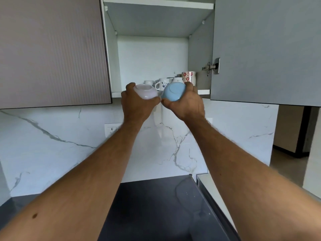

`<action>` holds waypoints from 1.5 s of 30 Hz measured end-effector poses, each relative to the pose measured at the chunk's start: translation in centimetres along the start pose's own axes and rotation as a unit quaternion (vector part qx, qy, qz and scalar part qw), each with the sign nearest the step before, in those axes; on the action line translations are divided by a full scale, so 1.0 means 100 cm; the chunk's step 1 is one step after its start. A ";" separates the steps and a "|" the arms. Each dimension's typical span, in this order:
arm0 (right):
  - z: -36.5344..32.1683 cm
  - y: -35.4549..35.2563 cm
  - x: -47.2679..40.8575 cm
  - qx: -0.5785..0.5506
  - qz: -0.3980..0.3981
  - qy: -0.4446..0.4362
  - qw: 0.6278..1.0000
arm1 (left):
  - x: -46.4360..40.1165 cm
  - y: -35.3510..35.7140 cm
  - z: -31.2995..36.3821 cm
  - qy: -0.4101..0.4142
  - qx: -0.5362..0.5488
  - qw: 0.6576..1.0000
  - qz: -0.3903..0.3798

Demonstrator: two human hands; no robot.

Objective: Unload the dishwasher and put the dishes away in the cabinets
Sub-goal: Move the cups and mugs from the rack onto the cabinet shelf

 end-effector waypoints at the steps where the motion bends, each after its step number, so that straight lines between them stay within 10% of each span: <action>1: -0.003 0.004 -0.007 -0.001 -0.002 -0.003 1.000 | -0.008 0.001 0.000 -0.001 -0.002 1.000 0.003; 23: -0.021 0.101 -0.196 -0.098 -0.010 -0.059 0.993 | -0.157 0.042 -0.025 -0.071 -0.073 0.994 -0.042; 45: -0.076 0.267 -0.272 0.146 -0.341 -0.043 0.928 | -0.213 0.088 -0.083 -0.119 -0.183 0.948 -0.231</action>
Point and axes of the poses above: each hand's wrist, its own x-axis away from the middle knuckle, its own y-axis out of the palm, z = x × y, the point moved 5 cm from there along -x, towards the middle knuckle, and after that the axes turned 7 degrees about -x, right-handed, at the moved point
